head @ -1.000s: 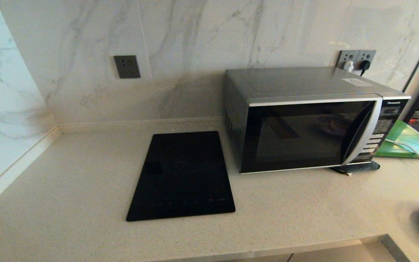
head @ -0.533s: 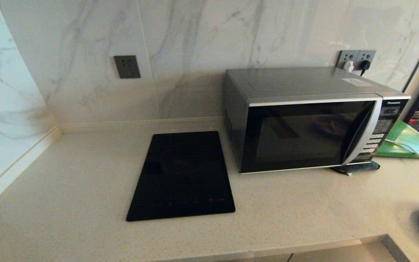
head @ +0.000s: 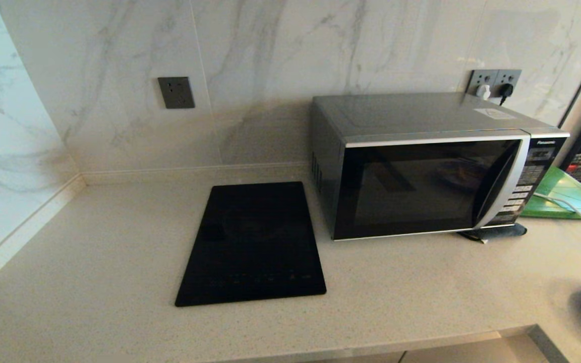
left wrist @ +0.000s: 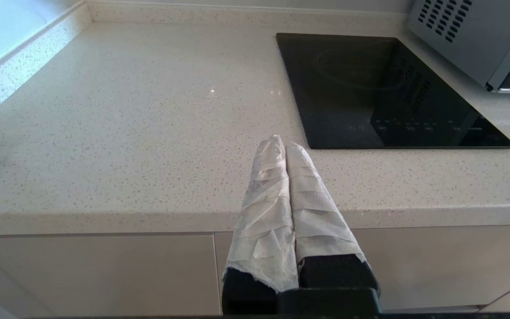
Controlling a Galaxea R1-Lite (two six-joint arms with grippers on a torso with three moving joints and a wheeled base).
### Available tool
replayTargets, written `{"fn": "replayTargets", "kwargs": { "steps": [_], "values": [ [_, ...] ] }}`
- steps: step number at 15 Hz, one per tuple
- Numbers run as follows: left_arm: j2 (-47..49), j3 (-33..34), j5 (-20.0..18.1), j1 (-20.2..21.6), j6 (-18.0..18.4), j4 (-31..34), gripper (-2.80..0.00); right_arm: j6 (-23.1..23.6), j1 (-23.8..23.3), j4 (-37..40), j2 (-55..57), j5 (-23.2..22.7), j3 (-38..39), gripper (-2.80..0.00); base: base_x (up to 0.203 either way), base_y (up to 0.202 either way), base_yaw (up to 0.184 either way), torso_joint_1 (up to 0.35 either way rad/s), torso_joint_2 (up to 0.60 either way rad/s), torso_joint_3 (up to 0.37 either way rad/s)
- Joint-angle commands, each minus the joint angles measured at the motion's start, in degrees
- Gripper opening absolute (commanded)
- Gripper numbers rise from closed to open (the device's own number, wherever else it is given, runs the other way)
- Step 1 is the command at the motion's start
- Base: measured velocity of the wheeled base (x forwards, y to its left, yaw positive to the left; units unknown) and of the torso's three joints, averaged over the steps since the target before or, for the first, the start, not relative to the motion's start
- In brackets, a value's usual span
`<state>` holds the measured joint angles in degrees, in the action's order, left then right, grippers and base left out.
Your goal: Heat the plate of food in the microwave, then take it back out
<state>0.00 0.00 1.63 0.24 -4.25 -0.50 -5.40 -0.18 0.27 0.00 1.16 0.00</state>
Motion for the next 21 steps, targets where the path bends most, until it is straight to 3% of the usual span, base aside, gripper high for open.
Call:
{"fn": "replayTargets", "kwargs": {
  "steps": [1,21],
  "values": [
    [0.09,0.00,0.04,0.02,-0.06,-0.02,-2.80,-0.05,0.01,0.00,0.00,0.07,0.18,-2.80,0.000,0.000,0.000,0.000,0.00,0.000],
    [0.09,0.00,0.04,0.02,-0.06,-0.02,-2.80,-0.05,0.01,0.00,0.06,0.00,0.18,-2.80,0.000,0.000,0.000,0.000,0.00,0.000]
  ]
}}
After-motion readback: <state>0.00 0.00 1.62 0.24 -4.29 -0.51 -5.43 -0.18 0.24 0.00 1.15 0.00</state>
